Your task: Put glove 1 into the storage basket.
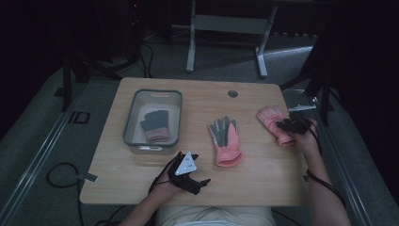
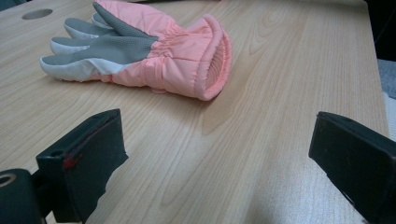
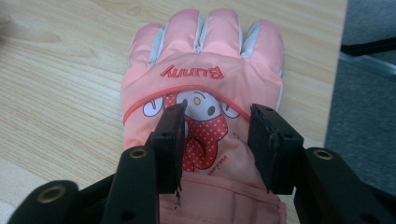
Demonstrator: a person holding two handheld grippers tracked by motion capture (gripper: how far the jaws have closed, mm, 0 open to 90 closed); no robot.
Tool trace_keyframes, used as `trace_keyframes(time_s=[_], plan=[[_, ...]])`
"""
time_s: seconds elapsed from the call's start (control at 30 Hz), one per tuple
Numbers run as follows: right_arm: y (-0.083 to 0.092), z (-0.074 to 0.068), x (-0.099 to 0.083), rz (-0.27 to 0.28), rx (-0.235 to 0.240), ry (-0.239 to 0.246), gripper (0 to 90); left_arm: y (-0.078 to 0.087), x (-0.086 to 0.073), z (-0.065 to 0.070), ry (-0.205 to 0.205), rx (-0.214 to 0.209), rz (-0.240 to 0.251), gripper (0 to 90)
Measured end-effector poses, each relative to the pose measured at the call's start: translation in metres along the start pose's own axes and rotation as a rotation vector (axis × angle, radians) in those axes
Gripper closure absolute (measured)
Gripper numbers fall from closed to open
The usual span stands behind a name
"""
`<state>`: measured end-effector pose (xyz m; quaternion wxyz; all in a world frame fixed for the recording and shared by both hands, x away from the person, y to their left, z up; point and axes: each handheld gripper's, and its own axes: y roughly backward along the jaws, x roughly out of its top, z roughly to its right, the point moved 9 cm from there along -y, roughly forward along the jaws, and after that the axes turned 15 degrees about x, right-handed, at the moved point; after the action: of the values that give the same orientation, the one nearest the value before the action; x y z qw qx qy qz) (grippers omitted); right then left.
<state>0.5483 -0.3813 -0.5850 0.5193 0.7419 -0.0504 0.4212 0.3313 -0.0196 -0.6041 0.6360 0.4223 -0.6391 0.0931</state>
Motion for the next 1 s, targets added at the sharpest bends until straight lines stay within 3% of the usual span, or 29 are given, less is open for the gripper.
trace_keyframes(time_s=[0.13,0.27,0.4,0.6,0.63,0.67,0.77,0.8,0.97,1.0], plan=[[-0.008,-0.002,-0.004,-0.042,-0.007,0.028,62.9,0.000,0.000,0.000,-0.002,0.001,0.002,3.2],[-0.011,-0.003,-0.005,-0.046,0.016,-0.009,76.0,0.001,0.001,0.000,-0.005,0.003,0.005,3.2],[-0.009,-0.006,-0.002,-0.070,-0.012,-0.017,84.7,0.000,0.001,0.000,-0.008,0.000,0.007,3.2],[0.012,-0.025,0.009,-0.005,-0.028,-0.090,87.1,0.001,0.001,0.000,-0.015,0.000,0.008,3.2],[0.024,-0.036,0.013,0.030,-0.035,-0.114,87.1,0.001,0.001,0.000,-0.011,0.000,0.010,3.2],[0.024,-0.036,0.013,0.030,-0.035,-0.114,87.1,0.001,0.001,0.000,-0.012,0.002,0.010,3.2],[0.040,-0.054,0.019,0.080,-0.038,-0.145,87.1,0.001,0.002,0.000,-0.012,0.007,0.013,3.2],[0.052,-0.066,0.021,0.116,-0.052,-0.170,87.1,0.001,0.002,-0.001,-0.012,0.008,0.015,3.2],[0.065,-0.086,0.016,0.138,-0.086,-0.205,87.1,0.001,0.002,-0.001,-0.012,0.010,0.013,3.2],[0.066,-0.091,0.013,0.138,-0.113,-0.207,87.1,0.001,0.002,-0.001,-0.011,0.010,0.013,3.2]])
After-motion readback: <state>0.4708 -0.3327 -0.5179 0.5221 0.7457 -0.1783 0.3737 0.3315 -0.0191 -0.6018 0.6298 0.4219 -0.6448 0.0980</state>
